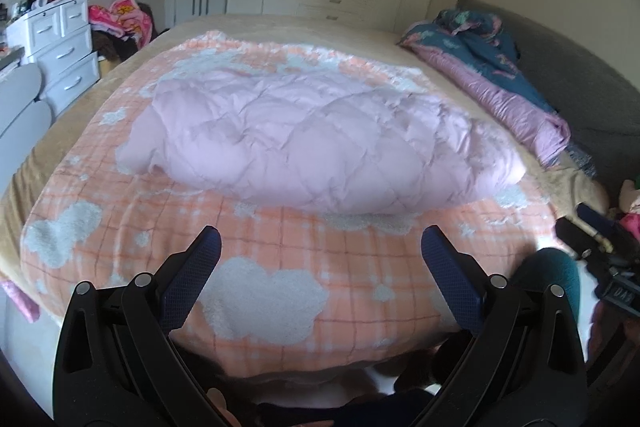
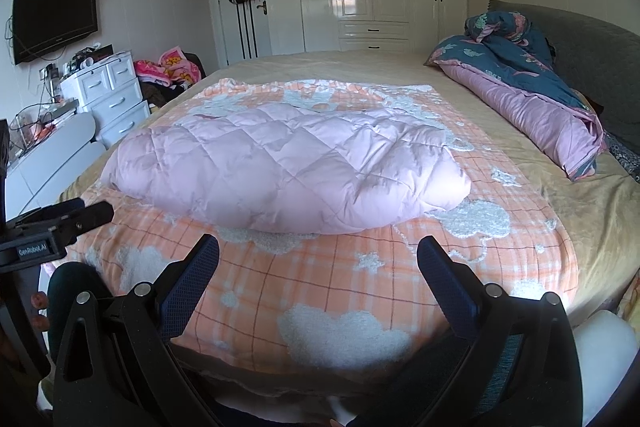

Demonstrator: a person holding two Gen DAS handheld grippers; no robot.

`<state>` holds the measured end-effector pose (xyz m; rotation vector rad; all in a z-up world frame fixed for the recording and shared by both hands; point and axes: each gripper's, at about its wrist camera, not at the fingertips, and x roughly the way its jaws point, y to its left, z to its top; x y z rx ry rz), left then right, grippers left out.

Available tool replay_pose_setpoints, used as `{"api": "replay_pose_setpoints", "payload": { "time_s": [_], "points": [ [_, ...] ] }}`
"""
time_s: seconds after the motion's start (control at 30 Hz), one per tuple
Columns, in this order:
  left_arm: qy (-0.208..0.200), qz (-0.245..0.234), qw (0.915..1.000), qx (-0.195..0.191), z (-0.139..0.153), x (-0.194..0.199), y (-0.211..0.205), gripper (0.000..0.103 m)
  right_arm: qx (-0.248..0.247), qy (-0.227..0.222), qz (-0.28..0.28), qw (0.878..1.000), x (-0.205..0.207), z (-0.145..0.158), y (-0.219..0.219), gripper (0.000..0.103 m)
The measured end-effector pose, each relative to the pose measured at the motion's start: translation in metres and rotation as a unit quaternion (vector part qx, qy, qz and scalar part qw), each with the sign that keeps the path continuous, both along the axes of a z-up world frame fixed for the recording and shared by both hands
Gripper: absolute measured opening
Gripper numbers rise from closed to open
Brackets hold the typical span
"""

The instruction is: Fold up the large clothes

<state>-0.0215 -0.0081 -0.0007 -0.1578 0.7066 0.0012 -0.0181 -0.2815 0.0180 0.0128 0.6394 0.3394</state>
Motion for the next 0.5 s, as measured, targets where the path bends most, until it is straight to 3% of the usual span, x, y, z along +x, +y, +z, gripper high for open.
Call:
{"api": "replay_pose_setpoints", "payload": {
  "time_s": [0.1,0.27,0.4,0.5],
  "points": [
    [0.004,0.013,0.9998,0.017,-0.006,-0.002,0.001,0.094,0.000,0.005,-0.008,1.000,0.002,-0.003,-0.005,0.099],
    [0.016,0.043,0.9989,-0.009,-0.013,0.001,0.026,0.094,0.005,0.015,-0.044,0.999,0.007,-0.009,-0.036,0.099],
    [0.043,0.077,0.9953,-0.040,-0.025,0.017,0.070,0.094,0.024,0.040,-0.133,0.990,0.016,-0.023,-0.103,0.099],
    [0.048,0.142,0.9884,-0.026,-0.032,0.035,0.124,0.094,0.019,0.071,-0.254,0.964,0.026,-0.053,-0.191,0.099]
  ]
}}
